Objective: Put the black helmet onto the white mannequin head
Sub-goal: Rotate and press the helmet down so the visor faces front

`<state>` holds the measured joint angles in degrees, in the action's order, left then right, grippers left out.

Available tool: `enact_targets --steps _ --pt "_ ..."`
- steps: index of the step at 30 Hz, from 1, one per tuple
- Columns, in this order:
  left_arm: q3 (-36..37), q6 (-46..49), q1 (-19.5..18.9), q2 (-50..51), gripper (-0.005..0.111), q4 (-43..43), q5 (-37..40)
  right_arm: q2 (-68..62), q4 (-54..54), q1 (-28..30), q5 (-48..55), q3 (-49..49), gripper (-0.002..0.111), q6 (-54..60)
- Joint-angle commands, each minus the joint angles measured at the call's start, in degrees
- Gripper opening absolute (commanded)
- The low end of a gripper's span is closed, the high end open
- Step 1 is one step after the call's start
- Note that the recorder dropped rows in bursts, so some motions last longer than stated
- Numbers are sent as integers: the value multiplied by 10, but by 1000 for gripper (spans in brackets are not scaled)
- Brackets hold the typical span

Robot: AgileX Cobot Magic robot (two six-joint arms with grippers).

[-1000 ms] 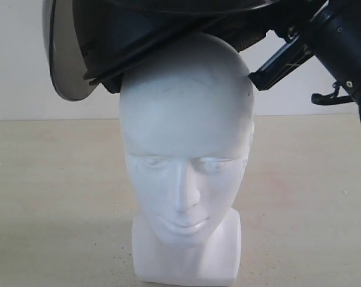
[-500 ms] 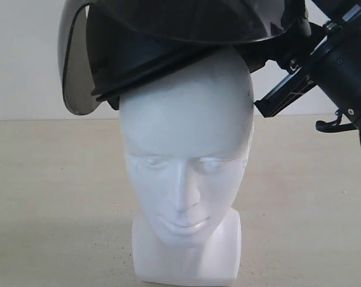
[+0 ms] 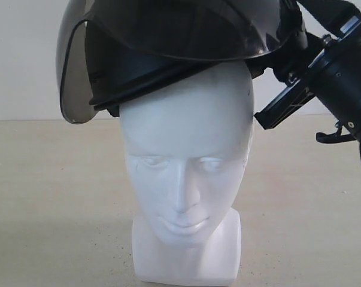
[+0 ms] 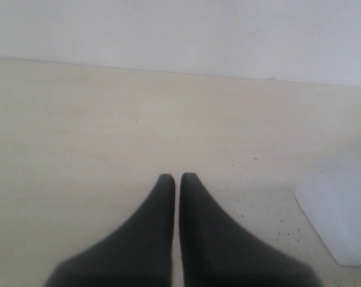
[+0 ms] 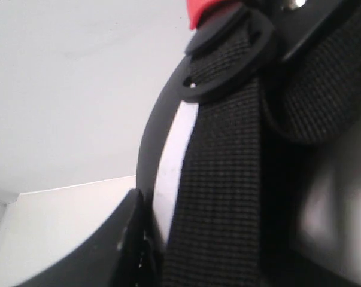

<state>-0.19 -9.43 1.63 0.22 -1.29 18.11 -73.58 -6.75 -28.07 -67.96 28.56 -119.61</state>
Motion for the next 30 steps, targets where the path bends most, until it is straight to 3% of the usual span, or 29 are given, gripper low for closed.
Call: enact_targets --steps 1,20,30 --pt "2 3 2 -2 4 2 1 11 -34 2 -20 -16 0 -4" --pt "2 3 2 -2 4 2 1 30 -55 2 -20 -30 0 1" --pt "2 3 2 -2 4 2 1 56 -26 2 -20 -91 0 3"
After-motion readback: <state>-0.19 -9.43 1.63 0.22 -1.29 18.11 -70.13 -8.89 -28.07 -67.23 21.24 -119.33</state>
